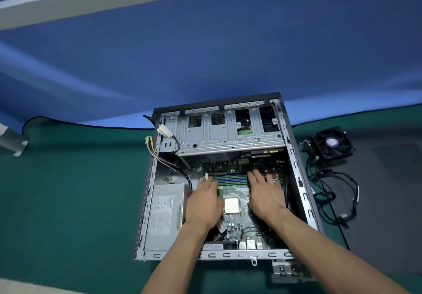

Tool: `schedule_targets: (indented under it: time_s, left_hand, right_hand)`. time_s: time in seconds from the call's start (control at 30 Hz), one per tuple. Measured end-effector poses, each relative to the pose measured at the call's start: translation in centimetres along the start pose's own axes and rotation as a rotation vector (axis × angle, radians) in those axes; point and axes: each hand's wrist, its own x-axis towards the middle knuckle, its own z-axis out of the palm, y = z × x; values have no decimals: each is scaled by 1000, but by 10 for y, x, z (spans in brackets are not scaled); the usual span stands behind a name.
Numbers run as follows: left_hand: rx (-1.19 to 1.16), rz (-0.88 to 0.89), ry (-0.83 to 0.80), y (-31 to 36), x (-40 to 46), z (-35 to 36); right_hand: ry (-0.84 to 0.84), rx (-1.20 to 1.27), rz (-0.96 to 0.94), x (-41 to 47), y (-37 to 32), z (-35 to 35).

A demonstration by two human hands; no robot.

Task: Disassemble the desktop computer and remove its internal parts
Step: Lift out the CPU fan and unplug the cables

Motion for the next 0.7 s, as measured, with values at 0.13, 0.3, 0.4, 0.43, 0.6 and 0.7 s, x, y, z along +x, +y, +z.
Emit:
schedule_targets:
  time_s: [0.13, 0.3, 0.4, 0.43, 0.6, 0.7]
  left_hand:
    - [56, 5, -12, 0, 2, 2]
    - [105, 1, -47, 1, 5, 5]
    - [120, 2, -64, 0, 8, 6]
    - [129, 6, -75, 0, 9, 6]
    - [150, -1, -124, 1, 13, 7]
    - [157, -11, -145, -1, 15, 10]
  right_hand:
    - [-36, -109, -25, 2, 1, 2]
    - [-33, -318, -49, 4, -1, 4]
    - [-57, -346, -40, 5, -3, 5]
    - [-63, -339, -34, 5, -3, 5]
    - [-29, -294, -23, 8, 0, 0]
    - [-28, -286, -35, 7, 0, 1]
